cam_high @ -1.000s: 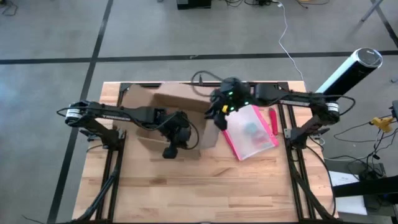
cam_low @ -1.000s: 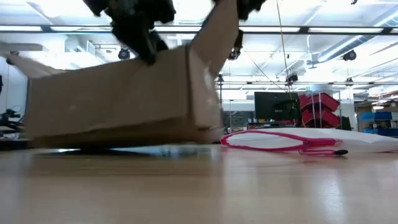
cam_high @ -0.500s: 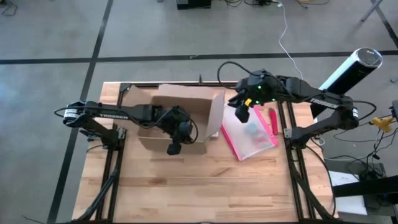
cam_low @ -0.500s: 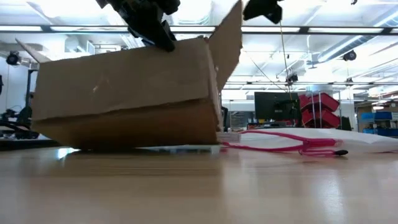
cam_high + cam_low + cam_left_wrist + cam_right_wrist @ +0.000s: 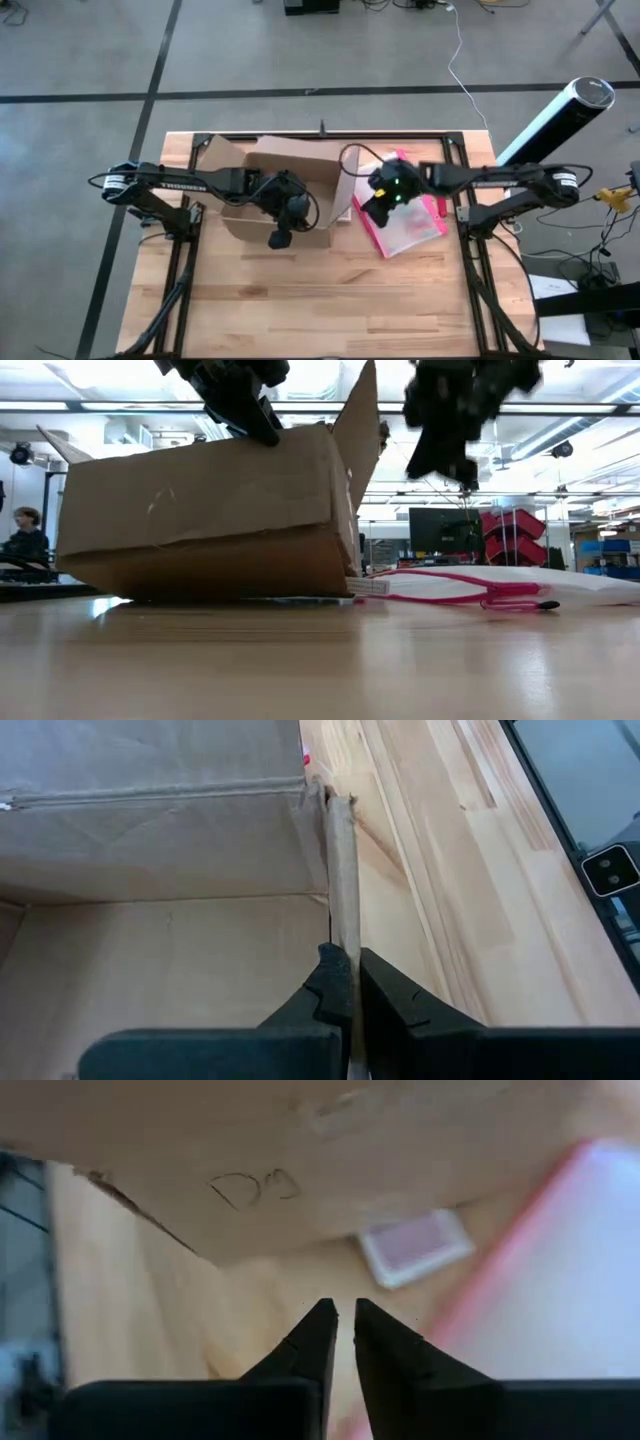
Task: Unpack boxes
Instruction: Move the red card game into the cardboard box
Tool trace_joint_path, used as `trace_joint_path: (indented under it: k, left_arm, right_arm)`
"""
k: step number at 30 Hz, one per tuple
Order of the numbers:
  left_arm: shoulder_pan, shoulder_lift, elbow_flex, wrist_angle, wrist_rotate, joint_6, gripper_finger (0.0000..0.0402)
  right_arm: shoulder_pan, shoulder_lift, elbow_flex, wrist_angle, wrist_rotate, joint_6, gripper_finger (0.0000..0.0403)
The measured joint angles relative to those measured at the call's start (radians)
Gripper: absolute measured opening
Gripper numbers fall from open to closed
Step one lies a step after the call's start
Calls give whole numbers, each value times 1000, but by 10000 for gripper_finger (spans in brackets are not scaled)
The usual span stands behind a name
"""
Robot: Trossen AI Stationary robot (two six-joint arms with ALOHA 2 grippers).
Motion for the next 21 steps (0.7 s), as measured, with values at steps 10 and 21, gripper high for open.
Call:
trace_joint_path:
  k: [10, 21]
  left_arm:
    - [0, 0, 0, 3, 1, -10, 0]
    - [0, -31, 0, 13, 21, -12, 0]
  right_arm:
    - [35, 98, -309, 410, 122, 263, 1]
    - [35, 298, -299, 605, 177, 290, 0]
